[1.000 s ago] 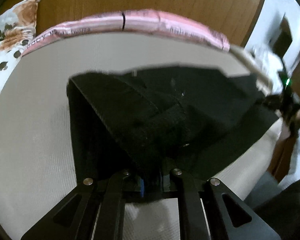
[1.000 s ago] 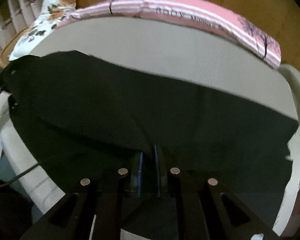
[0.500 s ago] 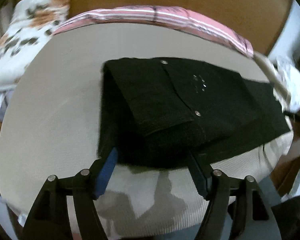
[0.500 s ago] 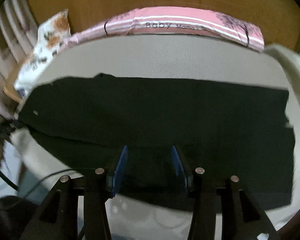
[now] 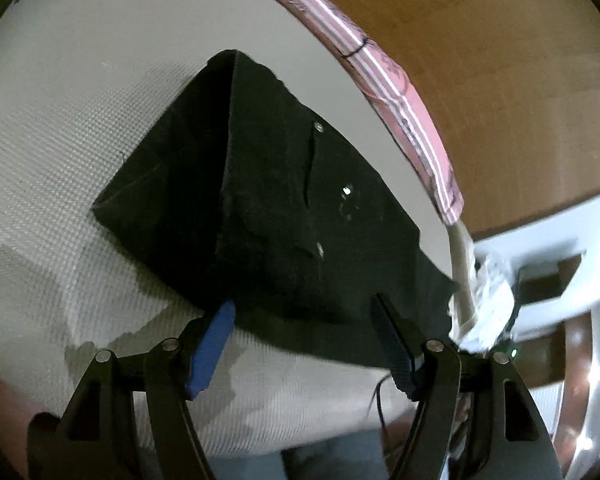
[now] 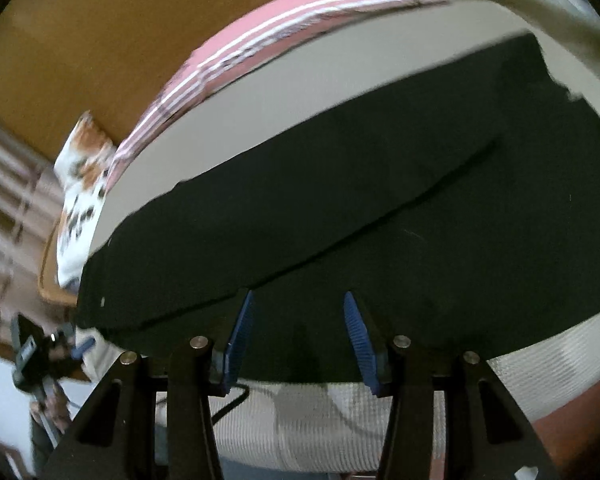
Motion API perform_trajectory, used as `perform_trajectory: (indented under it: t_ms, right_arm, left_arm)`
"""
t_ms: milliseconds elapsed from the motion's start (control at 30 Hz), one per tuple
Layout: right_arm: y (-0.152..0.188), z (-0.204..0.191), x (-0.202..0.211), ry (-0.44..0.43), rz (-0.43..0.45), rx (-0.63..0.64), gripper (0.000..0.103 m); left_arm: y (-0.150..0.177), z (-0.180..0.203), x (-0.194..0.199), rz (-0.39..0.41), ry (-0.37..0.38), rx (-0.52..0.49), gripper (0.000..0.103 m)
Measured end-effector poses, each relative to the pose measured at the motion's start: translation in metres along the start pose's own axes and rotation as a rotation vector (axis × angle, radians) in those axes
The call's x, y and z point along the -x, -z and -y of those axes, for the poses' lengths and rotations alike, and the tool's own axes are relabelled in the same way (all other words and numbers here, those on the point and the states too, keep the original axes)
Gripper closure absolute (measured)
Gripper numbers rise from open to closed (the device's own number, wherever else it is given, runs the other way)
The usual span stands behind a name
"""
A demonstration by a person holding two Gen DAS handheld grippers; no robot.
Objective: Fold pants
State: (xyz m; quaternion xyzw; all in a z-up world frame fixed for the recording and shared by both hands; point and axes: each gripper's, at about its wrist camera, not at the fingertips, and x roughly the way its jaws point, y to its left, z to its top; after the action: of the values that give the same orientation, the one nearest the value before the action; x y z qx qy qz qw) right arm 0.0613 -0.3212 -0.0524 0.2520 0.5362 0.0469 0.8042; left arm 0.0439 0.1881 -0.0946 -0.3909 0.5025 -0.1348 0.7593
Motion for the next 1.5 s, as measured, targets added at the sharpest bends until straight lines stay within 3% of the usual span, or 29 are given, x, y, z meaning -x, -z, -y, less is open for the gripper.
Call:
perform_trajectory:
  t_ms: [200, 300, 367, 467, 533, 633, 700, 800, 1000, 1200, 1267, 1500]
  right_arm:
    - [-0.017, 0.028, -0.019, -0.018, 0.021, -0.146, 0.058]
    - [-0.025, 0.039, -0.032, -0.031, 0.026, -0.221, 0.058]
    - [-0.031, 0.044, -0.036, -0.050, 0.053, -0.261, 0.058]
    - [-0.040, 0.046, -0.040, -0.036, 0.078, -0.274, 0.060]
    - [-0.046, 0.049, -0.041, -0.030, 0.090, -0.291, 0.065]
    - [-0.054, 0.049, -0.045, 0.014, 0.084, -0.281, 0.089]
    - [-0.054, 0.050, -0.041, 0.016, 0.087, -0.274, 0.094]
    - [-0.051, 0.041, -0.025, 0.038, 0.113, -0.221, 0.095]
    - [-0.027, 0.023, 0.006, 0.074, 0.124, -0.157, 0.096]
    - [0.007, 0.021, -0.001, 0.143, 0.063, -0.115, 0.096]
    - [0.015, 0.029, -0.009, 0.156, 0.031, -0.154, 0.096]
    - [0.023, 0.030, -0.015, 0.197, 0.019, -0.152, 0.096]
  left_arm:
    - [-0.015, -0.009, -0.011, 0.038, -0.004, 0.084, 0.034]
    - [-0.020, -0.008, -0.012, 0.053, -0.027, 0.078, 0.050]
    - [-0.023, -0.009, -0.010, 0.061, -0.041, 0.061, 0.065]
    - [-0.028, -0.008, -0.008, 0.045, -0.056, 0.032, 0.075]
    - [-0.030, -0.004, -0.007, 0.044, -0.071, 0.004, 0.076]
    - [-0.036, 0.005, -0.003, 0.038, -0.078, -0.035, 0.077]
    - [-0.043, 0.011, 0.000, 0.037, -0.082, -0.072, 0.077]
    - [-0.053, 0.022, 0.003, 0.021, -0.113, -0.157, 0.077]
    - [-0.056, 0.029, -0.001, -0.044, -0.249, -0.362, 0.078]
    - [-0.047, 0.022, -0.012, -0.069, -0.347, -0.459, 0.078]
    - [-0.042, 0.019, -0.015, -0.068, -0.370, -0.481, 0.077]
    - [-0.035, 0.013, -0.022, -0.066, -0.397, -0.502, 0.077]
